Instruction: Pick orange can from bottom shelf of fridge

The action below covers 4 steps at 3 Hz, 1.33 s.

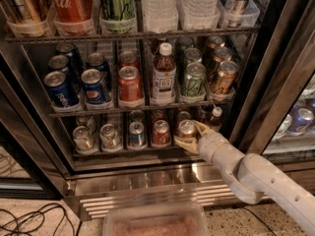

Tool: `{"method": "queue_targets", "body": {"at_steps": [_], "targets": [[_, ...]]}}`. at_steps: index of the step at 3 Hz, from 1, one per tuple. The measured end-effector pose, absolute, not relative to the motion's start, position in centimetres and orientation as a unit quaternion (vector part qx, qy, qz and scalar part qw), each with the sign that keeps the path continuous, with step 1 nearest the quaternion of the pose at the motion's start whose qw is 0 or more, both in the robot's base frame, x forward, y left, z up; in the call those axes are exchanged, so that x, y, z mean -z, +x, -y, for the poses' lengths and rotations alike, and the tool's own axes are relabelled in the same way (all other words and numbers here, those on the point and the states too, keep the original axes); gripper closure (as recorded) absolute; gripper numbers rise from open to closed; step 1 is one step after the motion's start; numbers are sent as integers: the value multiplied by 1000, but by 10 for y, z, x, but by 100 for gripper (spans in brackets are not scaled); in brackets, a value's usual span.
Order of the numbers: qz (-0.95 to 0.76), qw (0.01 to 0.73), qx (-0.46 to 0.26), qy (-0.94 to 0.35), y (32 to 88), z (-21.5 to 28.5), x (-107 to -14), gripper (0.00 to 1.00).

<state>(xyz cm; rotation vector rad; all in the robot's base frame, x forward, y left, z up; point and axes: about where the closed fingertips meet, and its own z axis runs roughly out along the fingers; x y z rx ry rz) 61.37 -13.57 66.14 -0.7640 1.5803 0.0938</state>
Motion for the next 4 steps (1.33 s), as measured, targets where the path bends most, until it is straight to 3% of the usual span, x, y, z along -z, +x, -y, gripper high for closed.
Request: {"method": "queue_targets", "body": {"at_steps": [4], "targets": [[-610, 596, -252, -457, 511, 70, -696, 100]]}}
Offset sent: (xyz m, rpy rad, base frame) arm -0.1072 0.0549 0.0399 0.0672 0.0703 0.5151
